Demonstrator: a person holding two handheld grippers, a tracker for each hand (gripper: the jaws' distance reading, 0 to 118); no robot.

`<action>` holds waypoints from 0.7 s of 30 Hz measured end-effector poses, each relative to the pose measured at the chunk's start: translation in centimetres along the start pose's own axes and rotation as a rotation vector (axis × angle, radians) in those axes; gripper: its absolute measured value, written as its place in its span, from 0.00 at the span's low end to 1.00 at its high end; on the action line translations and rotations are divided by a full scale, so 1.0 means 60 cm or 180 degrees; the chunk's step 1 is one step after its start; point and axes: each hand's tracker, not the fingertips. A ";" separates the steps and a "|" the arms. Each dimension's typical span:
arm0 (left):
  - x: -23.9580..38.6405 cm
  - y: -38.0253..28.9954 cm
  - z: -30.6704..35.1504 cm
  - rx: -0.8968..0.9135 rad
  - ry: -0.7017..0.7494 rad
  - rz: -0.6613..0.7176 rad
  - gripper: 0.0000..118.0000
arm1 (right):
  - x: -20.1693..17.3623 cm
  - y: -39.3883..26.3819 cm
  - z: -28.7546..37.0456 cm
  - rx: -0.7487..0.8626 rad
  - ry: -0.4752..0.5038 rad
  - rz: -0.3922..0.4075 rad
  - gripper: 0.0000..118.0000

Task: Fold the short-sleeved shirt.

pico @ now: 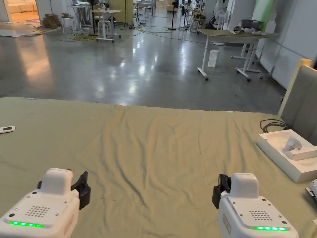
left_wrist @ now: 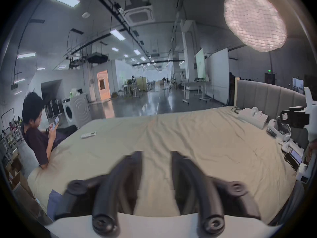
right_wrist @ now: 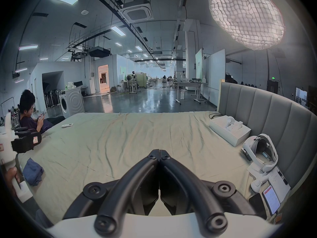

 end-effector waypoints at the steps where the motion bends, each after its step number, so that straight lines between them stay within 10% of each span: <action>1: 0.013 0.002 0.003 0.0013 0.0021 -0.0019 0.12 | -0.001 0.000 0.000 0.0009 0.0011 -0.0006 0.00; 21: 0.070 0.026 0.031 0.0222 0.0040 0.0436 0.01 | 0.015 -0.017 0.021 0.0158 -0.0052 -0.0146 0.00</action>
